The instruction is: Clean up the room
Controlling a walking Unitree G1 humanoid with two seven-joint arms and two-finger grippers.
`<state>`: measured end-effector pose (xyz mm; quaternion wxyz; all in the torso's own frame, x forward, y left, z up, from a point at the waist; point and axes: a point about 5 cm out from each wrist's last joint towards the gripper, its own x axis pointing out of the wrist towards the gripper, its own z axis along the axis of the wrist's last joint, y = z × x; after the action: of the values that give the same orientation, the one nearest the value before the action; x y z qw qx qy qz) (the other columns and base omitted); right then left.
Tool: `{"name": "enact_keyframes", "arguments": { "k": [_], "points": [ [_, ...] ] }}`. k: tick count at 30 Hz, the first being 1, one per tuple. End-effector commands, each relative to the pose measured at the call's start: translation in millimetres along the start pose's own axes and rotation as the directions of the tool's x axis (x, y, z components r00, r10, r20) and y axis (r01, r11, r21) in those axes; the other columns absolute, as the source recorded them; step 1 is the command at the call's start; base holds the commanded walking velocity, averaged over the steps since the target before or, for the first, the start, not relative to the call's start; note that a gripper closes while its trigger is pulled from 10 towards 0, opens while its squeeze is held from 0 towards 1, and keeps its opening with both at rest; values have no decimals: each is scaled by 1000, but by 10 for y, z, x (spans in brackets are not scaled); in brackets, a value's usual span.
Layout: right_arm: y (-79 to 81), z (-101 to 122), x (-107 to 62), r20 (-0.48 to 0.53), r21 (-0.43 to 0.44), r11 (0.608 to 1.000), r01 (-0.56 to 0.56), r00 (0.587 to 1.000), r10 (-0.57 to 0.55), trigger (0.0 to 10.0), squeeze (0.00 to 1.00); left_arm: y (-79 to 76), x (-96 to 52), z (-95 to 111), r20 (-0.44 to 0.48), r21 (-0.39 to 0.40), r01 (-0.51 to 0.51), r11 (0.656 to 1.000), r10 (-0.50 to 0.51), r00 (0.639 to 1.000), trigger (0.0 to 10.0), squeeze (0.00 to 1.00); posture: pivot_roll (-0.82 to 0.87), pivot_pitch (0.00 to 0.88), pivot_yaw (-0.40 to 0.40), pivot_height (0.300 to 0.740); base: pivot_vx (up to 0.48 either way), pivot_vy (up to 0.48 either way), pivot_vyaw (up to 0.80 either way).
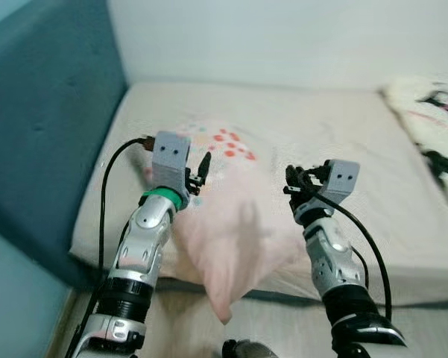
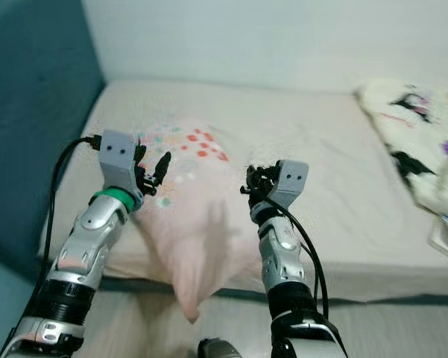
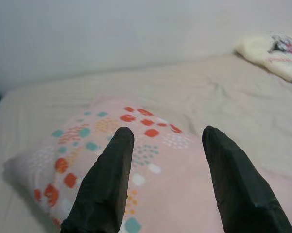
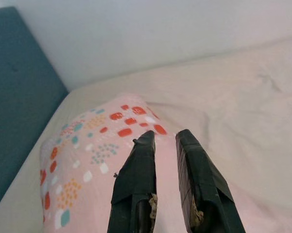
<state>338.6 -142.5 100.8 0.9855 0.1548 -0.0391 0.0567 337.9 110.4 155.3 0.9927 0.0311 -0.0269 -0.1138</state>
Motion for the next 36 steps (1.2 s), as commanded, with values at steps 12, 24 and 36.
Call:
{"name": "enact_keyframes", "arguments": {
  "k": [12, 24, 36],
  "points": [
    [127, -56, -33, -15, -170, 980, -101, 995, 100, 10000, 0, 83, -8, -119, -29, 23, -69, 997, 70, 997, 10000, 0, -22, 0, 26, 708, 22, 25, -457],
    [110, -69, -30, -25, -162, 982, -97, 995, 94, 10000, 0, 62, -22, -124, -31, 11, -66, 998, 66, 997, 10000, 0, -19, 0, 20, 708, 0, 391, 0],
    [115, -94, -51, -29, -168, 981, -94, 995, 91, 10000, 0, 59, -20, -112, -22, 12, -69, 998, 69, 997, 10000, 0, -20, 0, 22, 708, 0, 432, 0]
  ]
}}
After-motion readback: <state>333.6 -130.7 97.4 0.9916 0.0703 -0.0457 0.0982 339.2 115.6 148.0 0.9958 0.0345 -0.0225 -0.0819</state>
